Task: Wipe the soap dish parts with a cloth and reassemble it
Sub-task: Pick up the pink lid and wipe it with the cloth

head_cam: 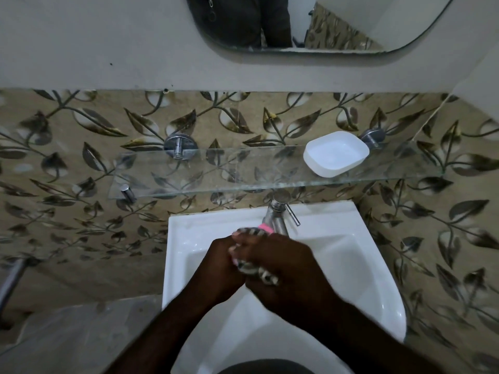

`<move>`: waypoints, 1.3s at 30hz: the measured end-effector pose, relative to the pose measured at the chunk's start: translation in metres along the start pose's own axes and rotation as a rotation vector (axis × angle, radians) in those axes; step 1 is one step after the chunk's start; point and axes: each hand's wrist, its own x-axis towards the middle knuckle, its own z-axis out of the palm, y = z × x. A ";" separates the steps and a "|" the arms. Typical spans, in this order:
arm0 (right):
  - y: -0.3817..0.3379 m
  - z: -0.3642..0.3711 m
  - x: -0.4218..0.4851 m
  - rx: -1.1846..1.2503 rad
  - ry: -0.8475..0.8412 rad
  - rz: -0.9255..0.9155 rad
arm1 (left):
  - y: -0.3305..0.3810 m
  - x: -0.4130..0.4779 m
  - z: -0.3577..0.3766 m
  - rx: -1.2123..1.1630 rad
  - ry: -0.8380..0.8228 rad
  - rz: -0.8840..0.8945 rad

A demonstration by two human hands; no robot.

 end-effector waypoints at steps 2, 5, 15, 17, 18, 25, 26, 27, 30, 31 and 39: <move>0.000 -0.001 -0.001 -0.057 -0.062 -0.077 | 0.000 0.001 0.002 0.018 0.005 0.025; 0.013 -0.006 0.000 0.133 0.090 0.139 | -0.002 0.004 0.007 0.077 0.049 0.005; 0.017 -0.004 -0.006 0.010 0.046 -0.001 | 0.008 -0.006 0.006 0.079 0.047 -0.002; 0.017 -0.012 -0.001 0.373 0.122 0.300 | 0.014 -0.006 0.008 0.056 0.072 -0.003; 0.019 -0.016 0.002 0.547 0.158 0.449 | 0.018 -0.006 0.009 0.030 0.084 -0.007; 0.035 -0.026 -0.005 0.809 0.179 0.753 | 0.030 -0.015 0.023 -0.136 0.226 -0.077; 0.038 -0.026 -0.007 0.865 0.175 0.770 | 0.033 -0.017 0.024 -0.163 0.241 -0.075; 0.041 -0.026 -0.009 0.917 0.168 0.785 | 0.037 -0.018 0.025 -0.192 0.260 -0.068; 0.041 -0.024 -0.016 1.099 0.050 0.801 | 0.048 -0.019 0.024 -0.290 0.324 -0.026; 0.040 -0.023 -0.018 1.133 0.016 0.799 | 0.051 -0.019 0.024 -0.299 0.330 -0.009; 0.053 -0.055 -0.013 0.417 -0.040 0.311 | 0.073 -0.029 0.016 -0.283 0.117 -0.104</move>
